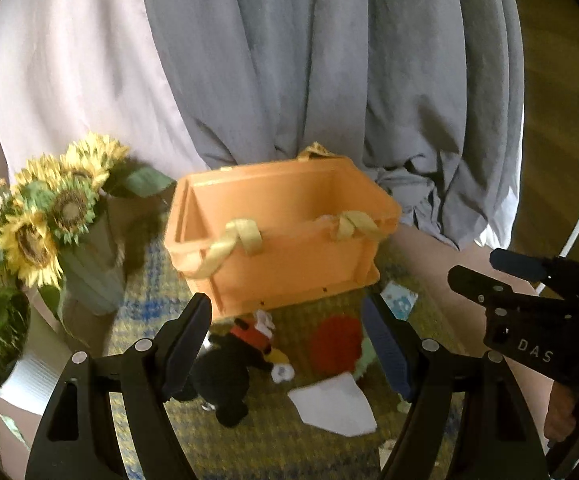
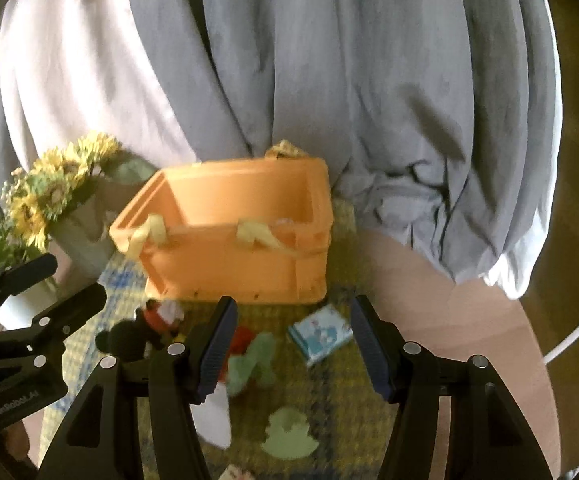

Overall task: Organize soft objects
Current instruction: 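Move both tools back toward the remaining soft items on the cloth, then grasp the white cloth with the left tool while the right tool grasps the green frog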

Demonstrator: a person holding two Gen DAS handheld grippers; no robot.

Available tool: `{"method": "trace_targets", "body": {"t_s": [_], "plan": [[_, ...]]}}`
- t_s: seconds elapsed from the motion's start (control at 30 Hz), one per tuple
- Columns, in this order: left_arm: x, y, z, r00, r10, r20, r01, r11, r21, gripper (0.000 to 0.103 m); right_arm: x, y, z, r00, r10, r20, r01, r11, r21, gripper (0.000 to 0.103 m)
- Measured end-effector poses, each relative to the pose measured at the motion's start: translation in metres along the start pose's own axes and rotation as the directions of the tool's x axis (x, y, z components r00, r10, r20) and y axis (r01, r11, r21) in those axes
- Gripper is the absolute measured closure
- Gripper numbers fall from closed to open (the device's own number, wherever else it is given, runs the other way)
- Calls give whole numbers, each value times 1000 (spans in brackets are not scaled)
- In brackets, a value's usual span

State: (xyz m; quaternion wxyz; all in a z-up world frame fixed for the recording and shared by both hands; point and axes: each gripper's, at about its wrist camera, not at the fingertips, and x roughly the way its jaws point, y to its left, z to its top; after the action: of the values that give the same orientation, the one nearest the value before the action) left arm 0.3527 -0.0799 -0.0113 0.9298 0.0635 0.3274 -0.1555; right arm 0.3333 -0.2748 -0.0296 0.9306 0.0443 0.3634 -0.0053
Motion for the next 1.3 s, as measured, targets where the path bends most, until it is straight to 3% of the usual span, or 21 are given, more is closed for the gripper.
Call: {"method": "trace_targets", "body": {"t_s": [0.27,0.63,1.3], "plan": [[20,-4,-23,992,-53,-117,55,998,15,26,11,0,-23,996,0,-85,-1,1000,-8,43],[47,-8,-50,960,-113,-257,112,994,-21,26,34,-1,-49,976,21,-218,-22,1000,-3,43],[106,-17,-76,897,-176,-405,149,984,-99,26,86,-12,-91,893,102,-439,-71,994,88,43]]}}
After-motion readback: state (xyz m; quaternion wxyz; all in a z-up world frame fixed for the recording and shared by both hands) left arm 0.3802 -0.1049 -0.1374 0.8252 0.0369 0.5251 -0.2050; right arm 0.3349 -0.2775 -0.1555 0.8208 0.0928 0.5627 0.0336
